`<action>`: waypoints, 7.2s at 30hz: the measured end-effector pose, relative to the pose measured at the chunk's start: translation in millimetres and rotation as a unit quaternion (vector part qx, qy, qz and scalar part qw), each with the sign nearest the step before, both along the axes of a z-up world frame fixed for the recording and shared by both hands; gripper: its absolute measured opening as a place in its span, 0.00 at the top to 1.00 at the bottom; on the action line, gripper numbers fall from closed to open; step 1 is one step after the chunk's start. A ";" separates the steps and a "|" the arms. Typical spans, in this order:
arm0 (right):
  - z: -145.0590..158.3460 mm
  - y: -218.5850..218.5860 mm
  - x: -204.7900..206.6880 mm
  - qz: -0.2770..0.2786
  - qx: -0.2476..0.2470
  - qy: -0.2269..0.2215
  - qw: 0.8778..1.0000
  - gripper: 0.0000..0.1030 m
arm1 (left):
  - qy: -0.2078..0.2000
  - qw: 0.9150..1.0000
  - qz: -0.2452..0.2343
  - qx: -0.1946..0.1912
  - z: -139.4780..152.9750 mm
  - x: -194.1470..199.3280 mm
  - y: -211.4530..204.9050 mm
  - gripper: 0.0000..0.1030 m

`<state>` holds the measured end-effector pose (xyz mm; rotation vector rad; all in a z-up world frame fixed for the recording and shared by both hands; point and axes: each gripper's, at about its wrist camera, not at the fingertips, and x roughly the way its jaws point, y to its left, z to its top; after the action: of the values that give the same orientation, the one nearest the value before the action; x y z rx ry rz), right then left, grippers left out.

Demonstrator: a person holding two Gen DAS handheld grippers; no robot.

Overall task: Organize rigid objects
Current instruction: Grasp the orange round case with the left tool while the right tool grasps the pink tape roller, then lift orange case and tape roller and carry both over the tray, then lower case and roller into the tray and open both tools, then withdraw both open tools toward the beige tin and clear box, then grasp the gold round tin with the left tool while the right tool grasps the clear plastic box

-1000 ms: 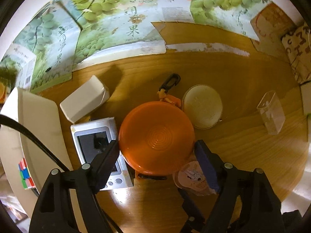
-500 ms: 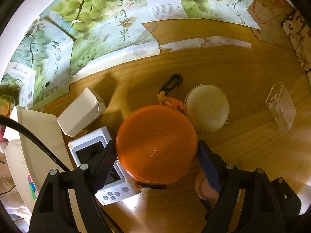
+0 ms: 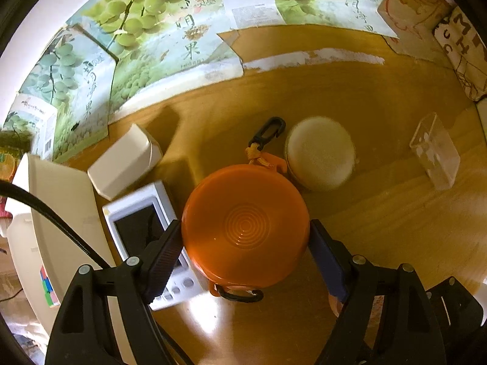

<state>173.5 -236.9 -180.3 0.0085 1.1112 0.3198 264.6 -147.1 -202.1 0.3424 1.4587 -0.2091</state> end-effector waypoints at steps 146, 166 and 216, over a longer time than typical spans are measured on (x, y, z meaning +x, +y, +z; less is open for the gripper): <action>132.4 26.8 -67.7 0.023 -0.006 -0.226 0.974 0.25 | -0.237 0.943 0.171 -0.160 160.7 -129.6 135.4 0.14; 106.2 -66.5 -24.9 -0.040 -0.032 -0.224 0.973 0.22 | -0.197 0.962 0.119 -0.144 125.3 -60.3 29.3 0.14; -35.8 -96.1 45.7 -0.042 -0.070 0.009 0.997 0.43 | -0.065 0.990 0.102 -0.069 -11.5 48.1 -56.0 0.35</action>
<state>219.2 -333.0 -216.0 -0.0651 1.1461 0.1669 312.7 -203.1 -213.6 0.0920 1.3323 -0.1200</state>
